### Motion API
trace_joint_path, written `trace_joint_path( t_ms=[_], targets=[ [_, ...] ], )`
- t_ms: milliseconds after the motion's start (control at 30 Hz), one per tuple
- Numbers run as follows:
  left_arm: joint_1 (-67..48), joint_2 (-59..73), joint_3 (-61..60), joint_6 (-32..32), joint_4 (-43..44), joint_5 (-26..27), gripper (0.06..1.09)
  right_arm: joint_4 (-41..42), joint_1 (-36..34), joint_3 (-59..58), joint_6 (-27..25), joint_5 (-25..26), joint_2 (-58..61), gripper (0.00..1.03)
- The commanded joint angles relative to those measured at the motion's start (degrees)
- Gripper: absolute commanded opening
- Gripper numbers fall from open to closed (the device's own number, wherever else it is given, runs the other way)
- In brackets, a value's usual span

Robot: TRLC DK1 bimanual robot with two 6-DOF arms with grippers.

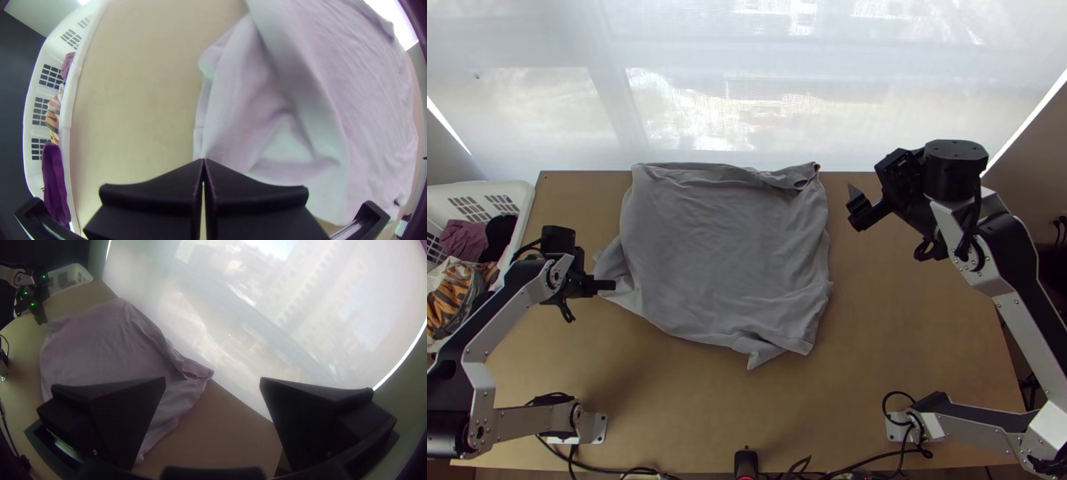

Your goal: Fold the t-shirt

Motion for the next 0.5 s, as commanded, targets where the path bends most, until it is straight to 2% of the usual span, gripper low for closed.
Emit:
trace_joint_path(
  t_ms=[0, 167, 367, 467],
  targets=[
    [-3.18, -11.5, -4.84, 0.32, -11.37, 5.75, 0.09, -0.37, 0.81, -1.16, -0.11, -0.08, -0.42, 0.98],
    [-4.59, -21.52, -6.69, 1.29, -21.56, 6.8, 0.09, -0.37, 1.24, -2.12, -0.2, -0.43, -0.95, 0.98],
    [-3.18, -29.78, -6.51, 4.63, -33.34, 13.31, 0.09, -0.81, 3.62, -4.23, -0.29, -0.87, -2.09, 0.98],
    [-2.74, -33.56, -6.25, 6.47, -37.73, 14.01, 0.09, -3.27, 5.46, -5.2, -0.38, -2.1, -2.18, 0.98]
  ],
)
